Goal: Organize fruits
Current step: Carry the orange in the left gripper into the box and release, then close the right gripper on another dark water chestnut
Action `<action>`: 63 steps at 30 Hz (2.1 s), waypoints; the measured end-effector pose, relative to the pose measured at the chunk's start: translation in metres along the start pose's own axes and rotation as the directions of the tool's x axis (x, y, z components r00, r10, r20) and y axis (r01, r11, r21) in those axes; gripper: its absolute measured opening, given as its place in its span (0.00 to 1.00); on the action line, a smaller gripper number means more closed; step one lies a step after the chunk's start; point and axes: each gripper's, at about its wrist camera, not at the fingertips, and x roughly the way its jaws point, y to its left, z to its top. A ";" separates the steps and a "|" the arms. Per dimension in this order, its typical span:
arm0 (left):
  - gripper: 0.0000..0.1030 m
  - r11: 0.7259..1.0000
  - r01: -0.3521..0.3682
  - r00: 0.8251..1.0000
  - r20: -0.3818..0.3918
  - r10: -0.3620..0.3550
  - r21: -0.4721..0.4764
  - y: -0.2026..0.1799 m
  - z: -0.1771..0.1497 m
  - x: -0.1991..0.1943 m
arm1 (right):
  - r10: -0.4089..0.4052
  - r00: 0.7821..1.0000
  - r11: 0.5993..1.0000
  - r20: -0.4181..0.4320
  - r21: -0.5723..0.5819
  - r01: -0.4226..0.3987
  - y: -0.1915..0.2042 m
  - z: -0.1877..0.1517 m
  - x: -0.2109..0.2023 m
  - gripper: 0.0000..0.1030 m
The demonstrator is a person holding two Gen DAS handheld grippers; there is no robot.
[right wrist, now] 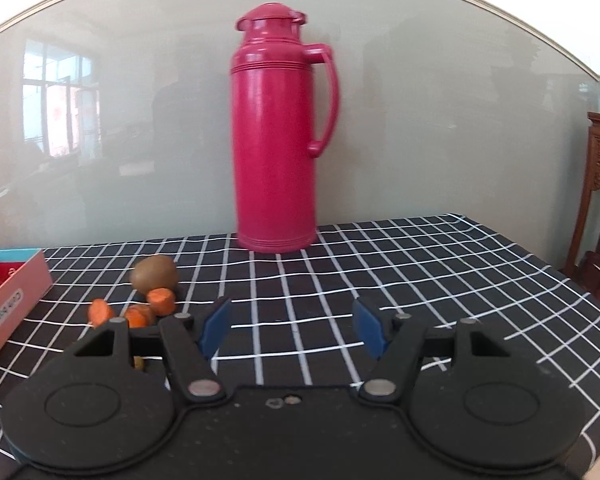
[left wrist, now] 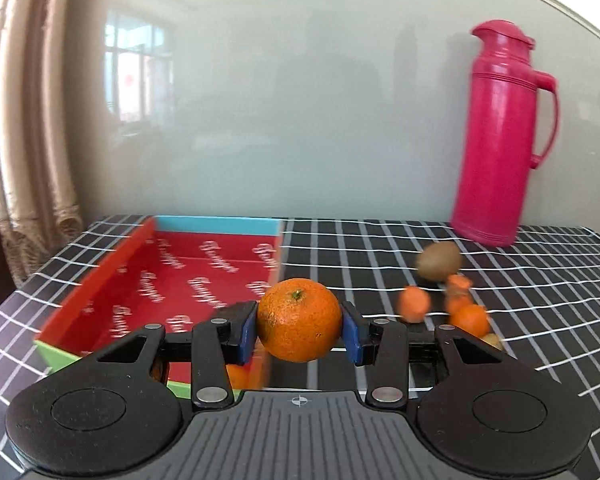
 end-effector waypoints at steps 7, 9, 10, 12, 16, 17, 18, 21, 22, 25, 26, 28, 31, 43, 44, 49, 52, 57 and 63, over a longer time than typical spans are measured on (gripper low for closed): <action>0.42 0.997 -0.068 0.998 -0.001 0.068 -0.026 0.038 -0.001 0.005 | 0.036 0.999 0.999 0.001 -0.028 -0.036 0.030 0.004 0.003 0.64; 0.42 0.995 -0.090 0.996 -0.009 0.090 -0.039 0.051 -0.001 0.009 | 0.044 0.999 0.998 -0.005 -0.033 -0.044 0.036 0.004 0.005 0.64; 0.42 0.994 -0.100 0.995 -0.012 0.100 -0.043 0.056 -0.002 0.011 | 0.046 0.999 0.998 -0.005 -0.034 -0.046 0.038 0.004 0.005 0.64; 0.42 0.991 -0.121 0.993 -0.021 0.120 -0.055 0.069 -0.003 0.015 | 0.051 0.999 0.998 -0.005 -0.036 -0.051 0.043 0.004 0.006 0.64; 0.42 0.985 -0.145 0.989 -0.041 0.142 -0.088 0.088 -0.005 0.020 | 0.061 0.998 0.997 -0.009 -0.038 -0.061 0.050 0.003 0.006 0.64; 0.42 0.984 -0.152 0.988 -0.044 0.149 -0.090 0.091 -0.005 0.020 | 0.064 0.998 0.997 -0.009 -0.039 -0.065 0.052 0.003 0.006 0.64; 0.42 0.983 -0.156 0.987 -0.045 0.152 -0.097 0.094 -0.006 0.020 | 0.066 0.998 0.997 -0.009 -0.040 -0.067 0.054 0.003 0.007 0.64; 0.42 0.981 -0.165 0.986 -0.049 0.160 -0.104 0.099 -0.006 0.018 | 0.073 0.997 0.996 -0.010 -0.043 -0.073 0.058 0.003 0.007 0.64; 0.42 0.981 -0.162 0.986 -0.045 0.158 -0.104 0.100 -0.006 0.016 | 0.075 0.997 0.996 -0.011 -0.044 -0.075 0.059 0.003 0.007 0.64; 0.48 0.983 -0.153 0.988 -0.021 0.152 -0.102 0.101 -0.005 0.009 | 0.079 0.997 0.996 -0.008 -0.047 -0.079 0.063 0.003 0.006 0.68; 0.61 0.983 -0.152 0.988 -0.013 0.152 -0.098 0.101 -0.005 0.007 | 0.080 0.997 0.996 -0.006 -0.048 -0.080 0.064 0.003 0.005 0.70; 0.69 0.983 -0.158 0.987 0.001 0.159 -0.089 0.100 -0.005 0.004 | 0.084 0.996 0.995 -0.005 -0.049 -0.084 0.065 0.003 0.005 0.70; 0.72 0.984 -0.152 0.988 0.019 0.154 -0.090 0.099 -0.003 0.001 | 0.087 0.996 0.995 -0.009 -0.051 -0.087 0.066 0.003 0.006 0.70; 0.96 0.981 -0.177 0.979 0.089 0.183 -0.079 0.100 -0.002 -0.013 | 0.150 0.989 0.983 -0.008 -0.109 -0.150 0.088 0.002 0.006 0.70; 0.96 0.981 -0.175 0.979 0.089 0.182 -0.080 0.102 -0.002 -0.014 | 0.157 0.988 0.981 -0.008 -0.113 -0.157 0.091 0.002 0.006 0.70; 0.96 0.980 -0.185 0.978 0.081 0.191 -0.073 0.109 -0.005 -0.014 | 0.215 0.976 0.966 -0.043 -0.138 -0.219 0.109 -0.003 0.008 0.70; 0.96 0.977 -0.196 0.976 0.083 0.203 -0.086 0.117 -0.005 -0.015 | 0.239 0.969 0.958 -0.059 -0.151 -0.245 0.121 -0.007 0.009 0.69; 0.96 0.971 -0.211 0.972 0.083 0.221 -0.108 0.130 -0.006 -0.017 | 0.263 0.958 0.947 -0.109 -0.159 -0.278 0.132 -0.013 0.014 0.65; 0.96 0.967 -0.228 0.968 0.079 0.237 -0.116 0.141 -0.009 -0.019 | 0.257 0.956 0.950 -0.142 -0.147 -0.277 0.139 -0.017 0.022 0.63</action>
